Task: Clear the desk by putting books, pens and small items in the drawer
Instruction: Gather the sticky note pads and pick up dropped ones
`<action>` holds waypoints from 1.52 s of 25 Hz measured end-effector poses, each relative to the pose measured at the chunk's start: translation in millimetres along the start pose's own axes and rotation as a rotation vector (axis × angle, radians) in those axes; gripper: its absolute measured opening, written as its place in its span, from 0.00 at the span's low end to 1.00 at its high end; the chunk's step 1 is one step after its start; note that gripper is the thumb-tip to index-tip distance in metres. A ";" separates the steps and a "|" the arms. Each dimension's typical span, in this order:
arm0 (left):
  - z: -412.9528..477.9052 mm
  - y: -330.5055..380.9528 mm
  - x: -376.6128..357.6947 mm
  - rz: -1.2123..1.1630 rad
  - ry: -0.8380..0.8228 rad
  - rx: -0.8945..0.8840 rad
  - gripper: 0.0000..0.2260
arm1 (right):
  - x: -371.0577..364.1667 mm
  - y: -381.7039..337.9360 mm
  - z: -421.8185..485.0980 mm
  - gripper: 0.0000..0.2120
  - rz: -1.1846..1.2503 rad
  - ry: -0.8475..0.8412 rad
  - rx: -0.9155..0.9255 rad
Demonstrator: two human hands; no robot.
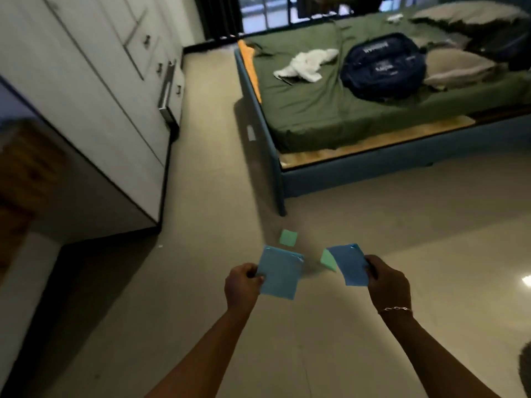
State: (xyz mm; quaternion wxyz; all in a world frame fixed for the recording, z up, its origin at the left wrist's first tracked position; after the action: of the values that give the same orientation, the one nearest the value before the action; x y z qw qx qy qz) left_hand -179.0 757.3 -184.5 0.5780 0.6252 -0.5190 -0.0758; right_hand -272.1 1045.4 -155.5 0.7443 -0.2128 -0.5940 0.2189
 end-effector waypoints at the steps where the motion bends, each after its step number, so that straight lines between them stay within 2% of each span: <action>1: -3.4 -5.0 27.9 -0.036 0.046 0.031 0.13 | -5.4 -26.8 -2.0 0.16 0.033 -0.014 0.047; 3: -13.2 -20.0 88.7 -0.124 0.150 0.090 0.06 | -19.5 -84.9 -10.6 0.16 0.089 -0.053 0.140; 4: -20.2 -31.3 121.4 -0.176 0.202 0.126 0.05 | -28.0 -117.0 -19.2 0.17 0.112 -0.068 0.188; 9: -61.5 -110.2 287.1 -0.390 0.445 0.260 0.09 | -70.6 -289.7 -101.2 0.17 0.283 -0.182 0.453; 12: -102.1 -150.9 379.4 -0.505 0.602 0.309 0.09 | -96.7 -381.4 -164.6 0.20 0.377 -0.302 0.524; 16: -160.9 -208.6 491.5 -0.567 0.835 0.307 0.07 | -119.2 -498.6 -269.4 0.19 0.509 -0.463 0.637; 20: -224.5 -265.1 571.4 -0.629 1.083 0.383 0.06 | -132.7 -589.4 -373.6 0.10 0.615 -0.676 0.803; 24: -305.7 -323.5 633.6 -0.731 1.352 0.474 0.08 | -145.9 -648.6 -481.7 0.11 0.650 -0.900 0.864; 27: -355.4 -357.9 667.5 -0.592 1.453 0.632 0.15 | -168.3 -680.8 -548.6 0.10 0.613 -1.059 0.873; 30: -391.4 -383.6 685.9 -0.431 1.501 0.766 0.16 | -184.5 -702.5 -607.7 0.10 0.568 -1.212 0.867; 34: -403.5 -396.7 693.3 -0.232 1.465 0.874 0.16 | -186.8 -715.9 -647.7 0.11 0.419 -1.197 0.978; 38: -396.9 -383.6 695.4 0.201 1.388 0.906 0.20 | -188.6 -722.5 -665.5 0.12 0.312 -1.114 1.058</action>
State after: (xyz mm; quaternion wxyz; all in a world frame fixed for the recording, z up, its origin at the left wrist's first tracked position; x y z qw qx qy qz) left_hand 624.9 421.2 -13.5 0.4631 0.6525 -0.0785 0.5947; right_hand 393.7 310.8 -23.6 0.2996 0.2302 -0.6601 0.6493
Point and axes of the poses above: each hand's wrist, its own z-axis towards the middle knuckle, its own x-axis out of the back of the hand, y = z × x, the point moved 7 cm from there along z, towards the middle knuckle, and after that the axes turned 6 degrees about y, right-handed, at the moved point
